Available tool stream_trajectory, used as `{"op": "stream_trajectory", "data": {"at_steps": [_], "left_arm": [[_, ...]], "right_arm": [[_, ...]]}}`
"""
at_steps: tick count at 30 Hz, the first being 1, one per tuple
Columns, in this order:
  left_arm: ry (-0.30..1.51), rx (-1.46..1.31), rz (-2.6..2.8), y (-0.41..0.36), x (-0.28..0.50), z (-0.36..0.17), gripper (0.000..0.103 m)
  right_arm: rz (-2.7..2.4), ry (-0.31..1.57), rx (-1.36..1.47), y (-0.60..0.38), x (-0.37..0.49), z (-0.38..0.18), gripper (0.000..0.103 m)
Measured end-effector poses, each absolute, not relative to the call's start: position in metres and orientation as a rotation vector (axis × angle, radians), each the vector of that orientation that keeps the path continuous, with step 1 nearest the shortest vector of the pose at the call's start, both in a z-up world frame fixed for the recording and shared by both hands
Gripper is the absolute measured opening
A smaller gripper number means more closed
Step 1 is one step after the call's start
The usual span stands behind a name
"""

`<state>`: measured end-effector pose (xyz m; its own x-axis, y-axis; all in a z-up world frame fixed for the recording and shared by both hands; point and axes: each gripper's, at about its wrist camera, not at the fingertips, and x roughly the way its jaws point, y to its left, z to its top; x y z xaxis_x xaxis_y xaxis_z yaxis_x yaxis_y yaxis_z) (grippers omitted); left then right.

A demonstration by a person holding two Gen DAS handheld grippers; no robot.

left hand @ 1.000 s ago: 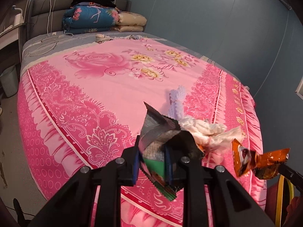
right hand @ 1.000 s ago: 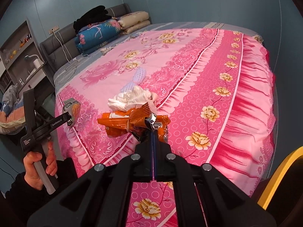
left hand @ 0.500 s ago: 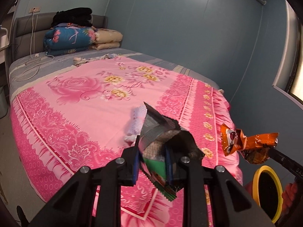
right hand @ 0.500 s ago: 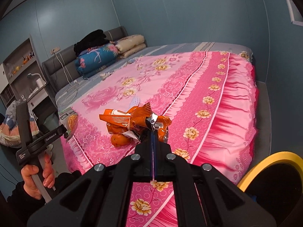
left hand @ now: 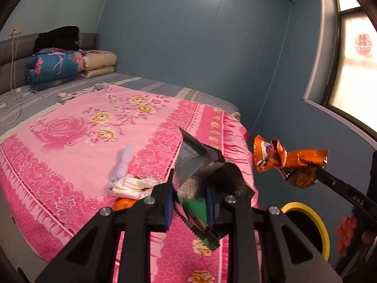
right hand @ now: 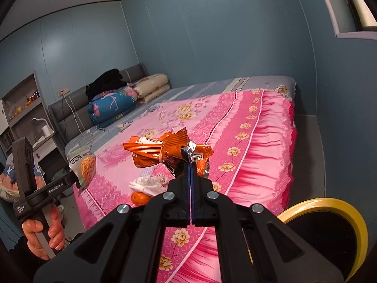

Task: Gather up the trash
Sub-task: 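Carry the green-silver wrapper and orange wrapper over the yellow-rimmed bin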

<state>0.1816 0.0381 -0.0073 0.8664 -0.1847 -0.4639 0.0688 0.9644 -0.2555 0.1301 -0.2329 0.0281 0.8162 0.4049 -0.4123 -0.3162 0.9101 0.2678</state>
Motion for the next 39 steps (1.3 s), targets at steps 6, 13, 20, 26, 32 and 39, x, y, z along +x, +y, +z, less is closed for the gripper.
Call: {"op": "stream_trajectory", "data": {"at_steps": [6, 13, 20, 26, 32, 39], "left_arm": [[0.515, -0.205, -0.203, 0.008, 0.182, 0.001, 0.021], [0.554, -0.17, -0.28, -0.022, 0.184, 0.0, 0.021], [0.581, -0.105, -0.359, -0.061, 0.186, -0.003, 0.021], [0.618, -0.07, -0.44, -0.1, 0.194, -0.01, 0.021], [0.652, -0.041, -0.516, -0.14, 0.192, -0.019, 0.021], [0.703, -0.015, -0.575, -0.173, 0.187, -0.036, 0.021]], "right_arm": [[0.341, 0.433, 0.205, -0.258, 0.115, 0.042, 0.001], [0.281, 0.412, 0.232, -0.286, 0.106, 0.048, 0.001], [0.203, 0.401, 0.233, -0.319, 0.092, 0.047, 0.001], [0.136, 0.412, 0.244, -0.347, 0.086, 0.04, 0.001], [0.096, 0.428, 0.259, -0.372, 0.087, 0.029, 0.001], [0.052, 0.462, 0.276, -0.394, 0.085, 0.014, 0.001]]}}
